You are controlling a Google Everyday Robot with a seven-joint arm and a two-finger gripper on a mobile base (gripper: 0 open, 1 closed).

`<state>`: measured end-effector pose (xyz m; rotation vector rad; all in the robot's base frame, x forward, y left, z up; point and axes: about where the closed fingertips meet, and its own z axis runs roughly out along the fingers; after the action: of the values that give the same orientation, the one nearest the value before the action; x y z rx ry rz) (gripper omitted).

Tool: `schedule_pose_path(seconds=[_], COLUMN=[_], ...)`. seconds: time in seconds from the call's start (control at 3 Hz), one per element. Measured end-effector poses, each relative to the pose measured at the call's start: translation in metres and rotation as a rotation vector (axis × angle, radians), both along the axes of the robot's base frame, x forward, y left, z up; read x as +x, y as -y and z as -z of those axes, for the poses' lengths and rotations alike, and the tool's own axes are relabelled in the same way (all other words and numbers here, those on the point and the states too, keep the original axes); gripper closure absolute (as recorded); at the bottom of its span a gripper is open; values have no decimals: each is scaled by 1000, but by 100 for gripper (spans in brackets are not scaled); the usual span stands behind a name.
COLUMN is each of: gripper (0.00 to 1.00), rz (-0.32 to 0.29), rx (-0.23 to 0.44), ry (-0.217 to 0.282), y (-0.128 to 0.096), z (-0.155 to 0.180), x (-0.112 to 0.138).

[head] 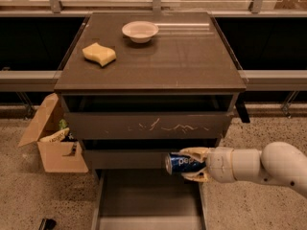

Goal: Pick pepsi can from bottom drawer and place on counter

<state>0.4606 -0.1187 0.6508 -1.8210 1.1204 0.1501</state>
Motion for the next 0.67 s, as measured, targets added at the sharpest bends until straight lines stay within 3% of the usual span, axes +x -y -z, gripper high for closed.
schedule_pose_path(seconds=[0.67], gripper=[100], rz=[32], rx=[-66], ry=[165], y=[40], z=[-131], x=[20])
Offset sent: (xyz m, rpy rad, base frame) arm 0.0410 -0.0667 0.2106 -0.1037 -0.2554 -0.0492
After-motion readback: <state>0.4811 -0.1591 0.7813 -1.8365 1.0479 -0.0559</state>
